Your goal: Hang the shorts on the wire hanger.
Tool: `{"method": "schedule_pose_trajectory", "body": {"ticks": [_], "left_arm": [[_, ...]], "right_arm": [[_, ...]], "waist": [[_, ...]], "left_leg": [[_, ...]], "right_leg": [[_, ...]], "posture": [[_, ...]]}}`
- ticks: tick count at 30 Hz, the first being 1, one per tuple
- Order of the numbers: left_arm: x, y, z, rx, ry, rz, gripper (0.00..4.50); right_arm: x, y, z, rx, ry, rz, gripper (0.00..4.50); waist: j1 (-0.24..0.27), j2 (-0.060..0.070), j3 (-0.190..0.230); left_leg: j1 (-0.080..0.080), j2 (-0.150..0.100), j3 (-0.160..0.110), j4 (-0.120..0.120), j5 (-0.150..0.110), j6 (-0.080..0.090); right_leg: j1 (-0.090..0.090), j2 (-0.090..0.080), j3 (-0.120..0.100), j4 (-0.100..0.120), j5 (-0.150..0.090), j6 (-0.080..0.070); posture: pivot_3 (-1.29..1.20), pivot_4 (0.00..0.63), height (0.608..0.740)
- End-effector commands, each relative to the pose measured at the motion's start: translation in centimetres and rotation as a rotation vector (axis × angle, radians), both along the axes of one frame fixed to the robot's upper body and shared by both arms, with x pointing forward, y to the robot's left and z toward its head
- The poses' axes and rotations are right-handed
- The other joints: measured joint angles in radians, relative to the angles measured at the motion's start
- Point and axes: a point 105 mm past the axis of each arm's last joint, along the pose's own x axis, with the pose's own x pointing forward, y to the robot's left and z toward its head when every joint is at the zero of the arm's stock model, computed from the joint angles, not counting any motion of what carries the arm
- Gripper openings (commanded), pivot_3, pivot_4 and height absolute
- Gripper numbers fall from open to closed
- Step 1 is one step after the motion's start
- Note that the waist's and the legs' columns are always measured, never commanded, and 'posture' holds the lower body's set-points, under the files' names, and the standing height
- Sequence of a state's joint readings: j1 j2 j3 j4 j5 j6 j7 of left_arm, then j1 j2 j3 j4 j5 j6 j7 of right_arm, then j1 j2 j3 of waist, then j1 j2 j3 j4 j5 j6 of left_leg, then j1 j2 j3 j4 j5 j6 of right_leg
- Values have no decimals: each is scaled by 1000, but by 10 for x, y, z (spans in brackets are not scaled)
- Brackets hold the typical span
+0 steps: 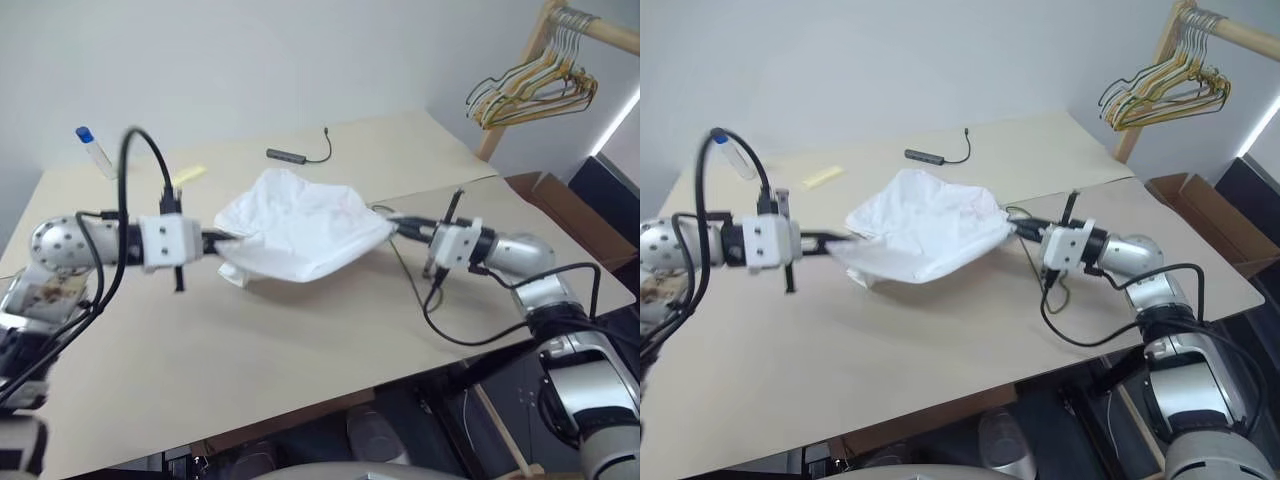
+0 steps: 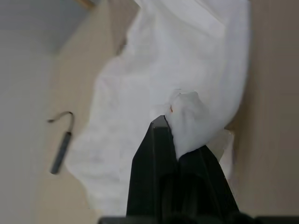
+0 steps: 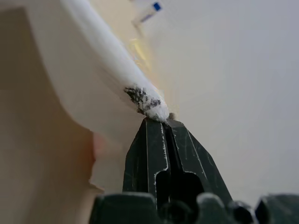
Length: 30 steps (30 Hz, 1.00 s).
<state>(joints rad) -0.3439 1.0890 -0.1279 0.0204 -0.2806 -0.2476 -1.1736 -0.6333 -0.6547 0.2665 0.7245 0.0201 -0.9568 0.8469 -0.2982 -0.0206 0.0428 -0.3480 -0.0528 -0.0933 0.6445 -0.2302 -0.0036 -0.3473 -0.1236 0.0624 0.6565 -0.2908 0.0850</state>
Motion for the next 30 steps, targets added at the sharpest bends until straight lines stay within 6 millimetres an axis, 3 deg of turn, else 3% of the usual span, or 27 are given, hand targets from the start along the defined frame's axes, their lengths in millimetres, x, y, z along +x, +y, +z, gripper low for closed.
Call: {"method": "schedule_pose_trajectory", "body": {"ticks": [1, 6, 10, 17, 30], "left_arm": [[-20, 3, 1, 86, 71, -53, 21], [-52, 2, -20, 173, 222, -116, 21], [-77, -13, -36, 173, 293, -170, 21], [-112, -35, -43, 154, 362, -218, 21], [-129, -58, -39, 119, 393, -155, 21]], "right_arm": [[-11, 6, -2, -78, -60, 72, 0], [-22, -1, -25, -193, -67, 81, 0], [-29, -8, -37, -250, -68, 60, 0], [-49, -15, -49, -298, -53, 75, 0], [-78, -23, -55, -295, -16, 79, 0]], "waist": [[12, 0, 0], [40, 0, 0], [61, 0, 0], [82, 0, 0], [108, 0, 0]], "left_leg": [[0, 1, 0, 0, 0, 0], [-5, 1, 0, 0, 0, 0], [-5, 2, 0, 0, -1, 0], [-5, 3, 3, 0, -1, 0], [-4, 7, 10, 0, -2, 1]], "right_leg": [[0, 0, 0, 0, 0, 0], [-6, -1, 1, 0, 3, -5], [-5, -1, 1, -1, 3, -5], [-4, -1, 3, -2, 3, -5], [-3, 1, 5, -4, 2, -6]], "posture": [[-134, 0, 740], [-138, 0, 740], [-146, 0, 740], [-156, 0, 740], [-137, 0, 740]]}}
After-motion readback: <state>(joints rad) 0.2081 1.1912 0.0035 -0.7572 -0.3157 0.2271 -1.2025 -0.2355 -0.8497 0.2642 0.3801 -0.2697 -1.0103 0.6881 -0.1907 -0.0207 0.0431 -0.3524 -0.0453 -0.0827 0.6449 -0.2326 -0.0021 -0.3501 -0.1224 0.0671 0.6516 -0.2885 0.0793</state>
